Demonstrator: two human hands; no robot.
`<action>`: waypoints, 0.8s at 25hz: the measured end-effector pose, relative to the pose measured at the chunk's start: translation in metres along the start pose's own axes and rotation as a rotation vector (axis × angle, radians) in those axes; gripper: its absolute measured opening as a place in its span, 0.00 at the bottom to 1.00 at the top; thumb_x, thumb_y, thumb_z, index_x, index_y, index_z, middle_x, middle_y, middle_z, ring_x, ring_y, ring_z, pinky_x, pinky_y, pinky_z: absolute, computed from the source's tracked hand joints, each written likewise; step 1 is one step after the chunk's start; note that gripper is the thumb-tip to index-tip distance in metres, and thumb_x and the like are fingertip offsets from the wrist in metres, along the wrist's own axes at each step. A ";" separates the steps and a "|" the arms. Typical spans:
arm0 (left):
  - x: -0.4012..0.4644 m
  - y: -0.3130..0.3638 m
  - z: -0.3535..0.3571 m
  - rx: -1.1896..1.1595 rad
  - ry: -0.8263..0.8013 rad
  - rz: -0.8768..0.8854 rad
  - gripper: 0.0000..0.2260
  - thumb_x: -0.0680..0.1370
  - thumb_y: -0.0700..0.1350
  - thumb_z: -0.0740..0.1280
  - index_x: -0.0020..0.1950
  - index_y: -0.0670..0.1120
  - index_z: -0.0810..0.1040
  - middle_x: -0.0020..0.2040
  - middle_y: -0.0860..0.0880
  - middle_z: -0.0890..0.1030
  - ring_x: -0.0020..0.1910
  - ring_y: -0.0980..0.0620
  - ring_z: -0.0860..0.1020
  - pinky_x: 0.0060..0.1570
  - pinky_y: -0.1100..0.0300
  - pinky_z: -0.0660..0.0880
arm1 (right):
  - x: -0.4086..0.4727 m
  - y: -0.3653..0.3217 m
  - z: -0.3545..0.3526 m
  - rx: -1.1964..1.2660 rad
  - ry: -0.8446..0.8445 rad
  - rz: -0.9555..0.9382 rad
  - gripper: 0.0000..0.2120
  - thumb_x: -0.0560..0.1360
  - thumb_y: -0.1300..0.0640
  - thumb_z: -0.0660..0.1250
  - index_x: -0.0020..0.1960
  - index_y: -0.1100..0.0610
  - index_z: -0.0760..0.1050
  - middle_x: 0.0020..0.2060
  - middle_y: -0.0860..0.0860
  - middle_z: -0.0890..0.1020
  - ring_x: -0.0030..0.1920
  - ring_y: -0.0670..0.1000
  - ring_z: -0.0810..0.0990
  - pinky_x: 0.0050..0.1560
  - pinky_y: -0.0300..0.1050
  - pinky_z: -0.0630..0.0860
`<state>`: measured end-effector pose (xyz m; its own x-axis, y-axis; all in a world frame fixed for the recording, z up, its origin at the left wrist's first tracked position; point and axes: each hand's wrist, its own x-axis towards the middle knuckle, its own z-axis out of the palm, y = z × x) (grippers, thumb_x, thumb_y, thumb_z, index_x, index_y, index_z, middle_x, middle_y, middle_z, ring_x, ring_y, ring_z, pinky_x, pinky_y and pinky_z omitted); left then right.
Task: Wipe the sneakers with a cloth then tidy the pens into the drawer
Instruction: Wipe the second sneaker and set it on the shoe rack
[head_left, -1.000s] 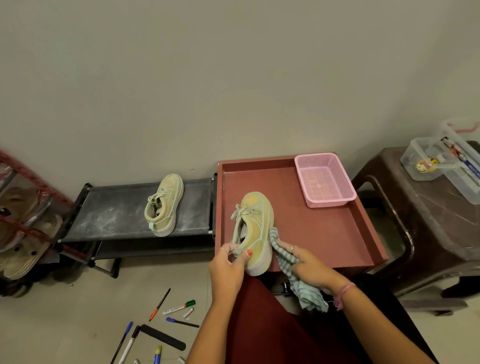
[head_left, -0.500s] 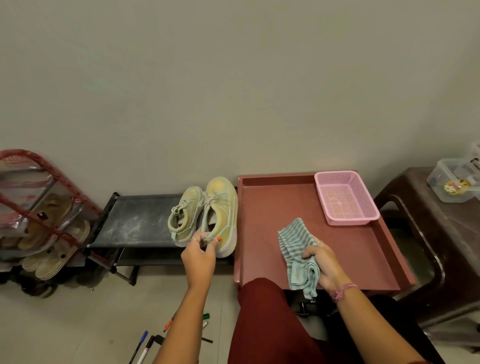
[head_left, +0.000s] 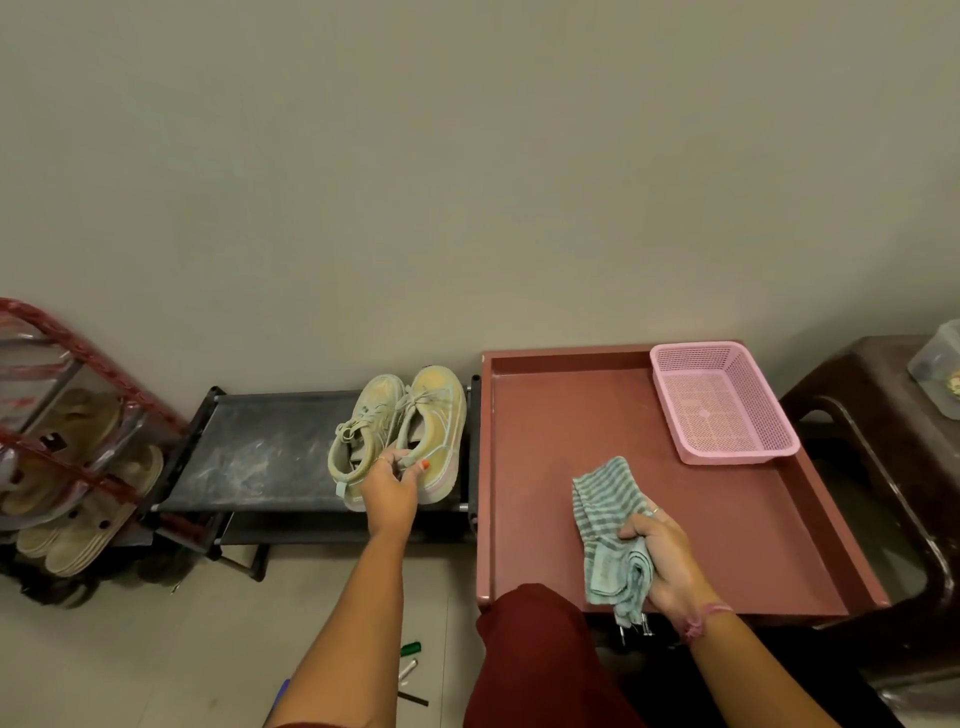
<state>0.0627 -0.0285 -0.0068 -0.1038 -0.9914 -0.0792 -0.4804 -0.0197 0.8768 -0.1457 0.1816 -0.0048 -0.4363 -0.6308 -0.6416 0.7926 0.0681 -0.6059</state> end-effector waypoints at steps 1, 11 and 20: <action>0.004 -0.005 0.003 0.001 -0.011 -0.008 0.03 0.75 0.39 0.71 0.48 0.43 0.78 0.45 0.48 0.80 0.47 0.51 0.77 0.53 0.55 0.76 | 0.004 0.001 -0.002 0.004 0.002 0.004 0.25 0.69 0.76 0.53 0.63 0.63 0.72 0.48 0.61 0.82 0.39 0.58 0.82 0.40 0.54 0.81; 0.013 -0.042 0.023 0.050 -0.016 0.001 0.02 0.75 0.36 0.71 0.46 0.40 0.80 0.64 0.46 0.77 0.57 0.55 0.74 0.58 0.62 0.69 | 0.015 0.015 -0.009 0.008 0.014 0.009 0.27 0.69 0.76 0.54 0.64 0.62 0.73 0.50 0.62 0.82 0.42 0.61 0.81 0.37 0.53 0.81; 0.015 -0.066 -0.047 0.601 0.013 0.206 0.38 0.66 0.46 0.80 0.72 0.42 0.67 0.67 0.44 0.68 0.66 0.44 0.67 0.65 0.48 0.70 | 0.016 0.019 -0.004 0.011 0.032 0.003 0.27 0.69 0.76 0.54 0.65 0.63 0.71 0.51 0.62 0.81 0.39 0.58 0.83 0.36 0.51 0.81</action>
<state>0.1337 -0.0480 -0.0441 -0.2377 -0.9687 0.0717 -0.8572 0.2439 0.4536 -0.1390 0.1761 -0.0286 -0.4469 -0.6055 -0.6586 0.7988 0.0613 -0.5984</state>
